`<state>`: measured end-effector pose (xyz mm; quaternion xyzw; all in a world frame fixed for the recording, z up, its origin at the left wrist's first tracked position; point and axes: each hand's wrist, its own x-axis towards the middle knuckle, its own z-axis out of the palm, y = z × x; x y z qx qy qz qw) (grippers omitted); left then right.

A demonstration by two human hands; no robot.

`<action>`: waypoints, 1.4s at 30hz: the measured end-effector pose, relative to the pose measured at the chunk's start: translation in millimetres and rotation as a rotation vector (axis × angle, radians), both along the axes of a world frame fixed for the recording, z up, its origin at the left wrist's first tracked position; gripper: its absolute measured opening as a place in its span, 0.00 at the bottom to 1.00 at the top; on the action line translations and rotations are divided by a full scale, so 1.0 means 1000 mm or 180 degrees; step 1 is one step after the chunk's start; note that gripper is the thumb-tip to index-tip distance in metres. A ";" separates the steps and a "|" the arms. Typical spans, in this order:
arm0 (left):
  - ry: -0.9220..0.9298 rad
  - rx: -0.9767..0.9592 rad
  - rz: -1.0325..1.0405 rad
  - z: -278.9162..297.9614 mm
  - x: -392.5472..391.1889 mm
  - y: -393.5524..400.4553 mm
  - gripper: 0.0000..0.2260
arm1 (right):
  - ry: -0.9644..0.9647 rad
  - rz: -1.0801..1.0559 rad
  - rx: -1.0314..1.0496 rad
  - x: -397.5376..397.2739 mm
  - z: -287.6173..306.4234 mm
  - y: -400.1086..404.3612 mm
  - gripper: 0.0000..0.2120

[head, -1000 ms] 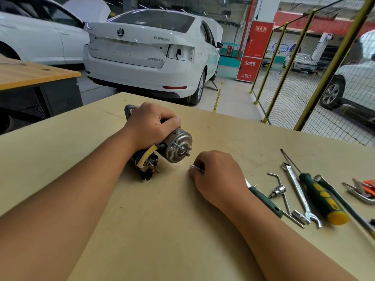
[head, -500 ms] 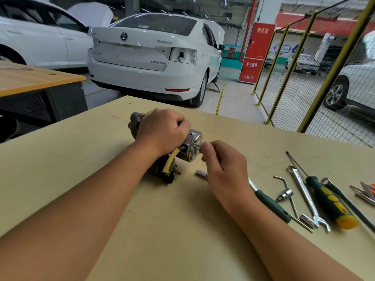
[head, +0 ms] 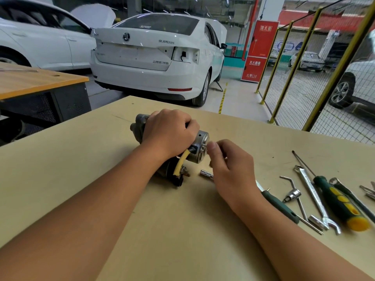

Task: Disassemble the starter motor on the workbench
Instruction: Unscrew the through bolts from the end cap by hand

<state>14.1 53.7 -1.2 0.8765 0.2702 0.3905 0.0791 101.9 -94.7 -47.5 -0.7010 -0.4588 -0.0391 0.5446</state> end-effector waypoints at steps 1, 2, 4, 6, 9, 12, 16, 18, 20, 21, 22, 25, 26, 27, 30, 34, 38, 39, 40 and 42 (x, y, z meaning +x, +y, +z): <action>0.0019 0.0023 0.0001 0.000 0.000 0.000 0.18 | -0.0059 -0.0030 -0.0010 0.001 0.000 0.001 0.11; 0.0029 0.0051 0.0004 0.000 0.000 -0.001 0.18 | -0.0102 -0.0019 0.0038 0.002 0.000 0.001 0.08; 0.0038 0.0078 0.0001 0.000 0.000 -0.001 0.18 | -0.0068 0.0084 0.0143 0.003 0.000 -0.001 0.05; 0.0062 0.0099 -0.0016 0.000 0.000 0.000 0.18 | -0.0007 0.0129 0.0164 0.002 -0.001 -0.003 0.06; 0.0073 0.0099 -0.0051 -0.001 0.000 0.000 0.18 | -0.0198 -0.0075 0.0030 0.004 0.000 -0.002 0.10; 0.0058 0.0131 -0.0079 -0.001 -0.001 0.002 0.19 | -0.0265 -0.0056 0.0045 0.006 0.002 -0.002 0.05; 0.0079 0.0175 -0.0125 -0.001 -0.002 0.004 0.19 | -0.0213 0.0042 0.0241 -0.001 0.003 -0.006 0.05; 0.0045 0.0139 -0.0189 -0.002 -0.003 0.005 0.19 | -0.0326 -0.0071 0.0120 -0.002 0.004 -0.005 0.09; 0.0014 0.0094 -0.0280 -0.003 -0.003 0.007 0.20 | -0.0436 -0.0141 0.0026 0.000 0.004 -0.004 0.10; 0.0002 0.0080 -0.0320 -0.003 -0.003 0.007 0.20 | -0.0487 -0.0136 0.0051 0.000 0.004 -0.005 0.06; -0.0009 0.0070 -0.0349 -0.003 -0.003 0.007 0.19 | -0.0521 -0.0106 0.0096 0.000 0.005 -0.006 0.04; -0.0033 0.0077 -0.0397 -0.003 -0.003 0.008 0.19 | -0.0514 -0.0095 0.0190 -0.003 0.005 -0.008 0.08; -0.0034 0.0077 -0.0410 -0.003 -0.003 0.008 0.20 | -0.0523 -0.0144 0.0131 -0.003 0.005 -0.007 0.09; -0.0037 0.0077 -0.0413 -0.003 -0.003 0.008 0.20 | -0.0575 -0.0200 0.0054 -0.003 0.005 -0.007 0.13; -0.0045 0.0061 -0.0448 -0.003 -0.004 0.010 0.20 | -0.0591 -0.0160 0.0058 0.000 0.004 -0.005 0.06; -0.0051 0.0050 -0.0510 -0.004 -0.003 0.012 0.20 | -0.0549 -0.0050 0.0157 -0.002 0.005 -0.008 0.09; -0.0044 0.0027 -0.0556 -0.005 -0.003 0.014 0.20 | -0.0635 -0.0067 0.0096 -0.002 0.006 -0.007 0.07; -0.0054 0.0019 -0.0565 -0.005 -0.003 0.014 0.20 | -0.0647 -0.0023 0.0066 -0.003 0.006 -0.008 0.06; -0.0066 0.0016 -0.0568 -0.005 -0.003 0.015 0.21 | -0.0648 0.0020 -0.0059 -0.003 0.007 -0.009 0.08; -0.0080 0.0025 -0.0572 -0.005 -0.004 0.016 0.21 | -0.0760 -0.0130 -0.0808 -0.004 0.008 -0.013 0.12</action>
